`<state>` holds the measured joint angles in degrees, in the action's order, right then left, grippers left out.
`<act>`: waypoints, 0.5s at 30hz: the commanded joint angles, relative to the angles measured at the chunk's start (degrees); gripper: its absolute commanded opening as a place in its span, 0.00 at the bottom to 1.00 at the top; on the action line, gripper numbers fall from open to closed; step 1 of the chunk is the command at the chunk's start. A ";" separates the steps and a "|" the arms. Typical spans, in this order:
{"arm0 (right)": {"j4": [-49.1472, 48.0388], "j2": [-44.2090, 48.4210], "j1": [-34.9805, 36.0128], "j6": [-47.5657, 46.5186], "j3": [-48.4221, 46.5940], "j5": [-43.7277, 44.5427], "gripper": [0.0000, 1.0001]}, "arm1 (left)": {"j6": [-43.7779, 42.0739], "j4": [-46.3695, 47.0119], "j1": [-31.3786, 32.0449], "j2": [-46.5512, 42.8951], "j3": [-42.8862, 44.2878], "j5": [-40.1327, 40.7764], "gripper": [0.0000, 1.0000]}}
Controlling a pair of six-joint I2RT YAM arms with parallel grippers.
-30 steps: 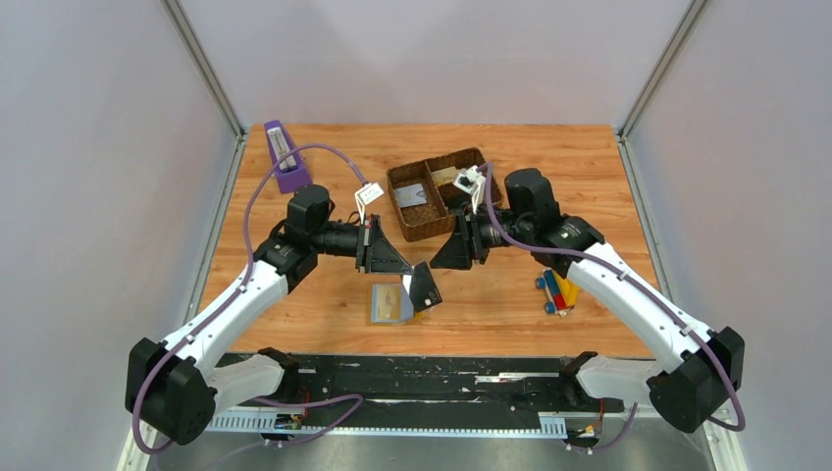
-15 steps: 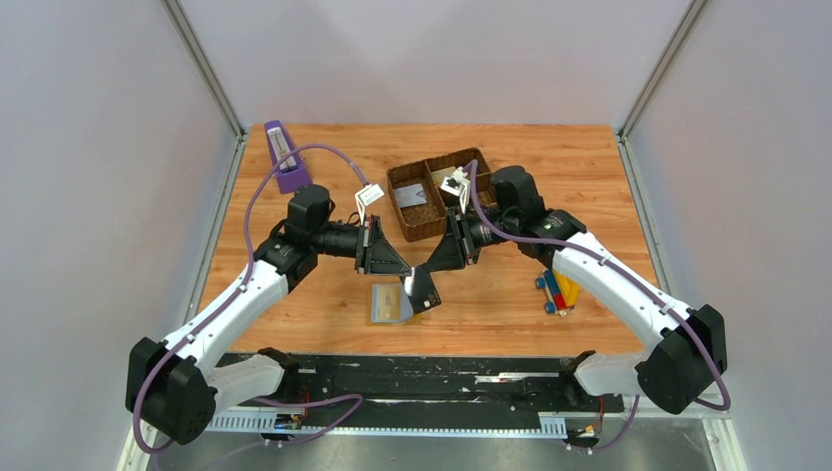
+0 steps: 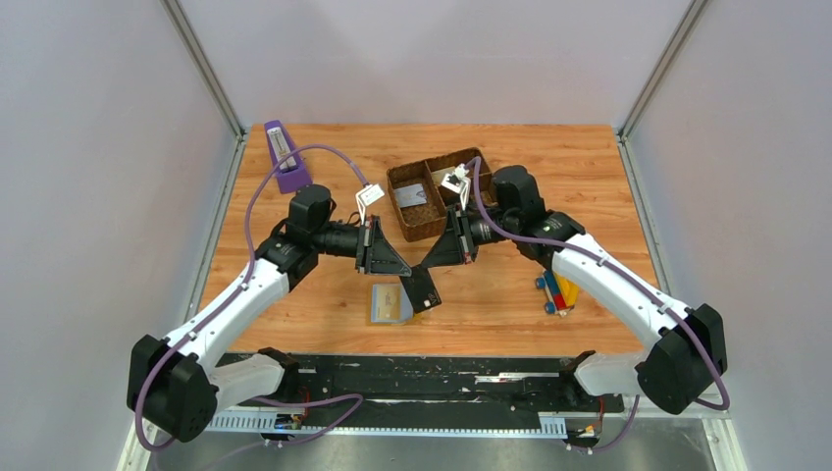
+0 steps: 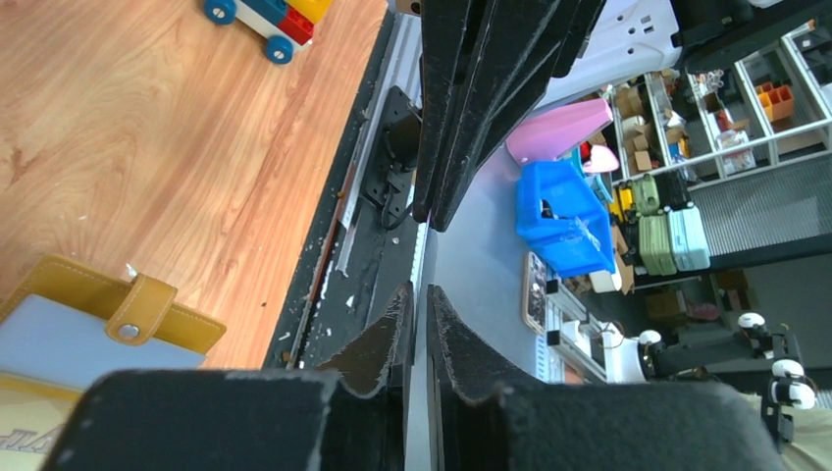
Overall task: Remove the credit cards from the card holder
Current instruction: Place the credit card in the storage box.
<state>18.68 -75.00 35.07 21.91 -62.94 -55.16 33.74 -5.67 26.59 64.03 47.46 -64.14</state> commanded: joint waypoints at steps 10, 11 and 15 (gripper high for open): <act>-5.45 5.07 -5.55 5.60 2.95 18.64 0.00 | -10.23 -15.60 -0.04 -1.35 6.92 15.59 0.88; -5.67 5.17 -7.24 6.65 3.18 20.65 0.00 | -11.27 -17.53 -0.05 -1.57 7.77 18.45 0.95; -9.84 5.50 -12.38 12.26 5.42 27.21 0.00 | -13.02 -21.30 -0.06 -3.32 8.92 26.04 1.00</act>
<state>14.83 -71.09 26.65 27.59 -59.46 -37.69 25.04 -21.21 26.59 63.70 53.45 -48.29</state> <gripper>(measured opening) 0.010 0.987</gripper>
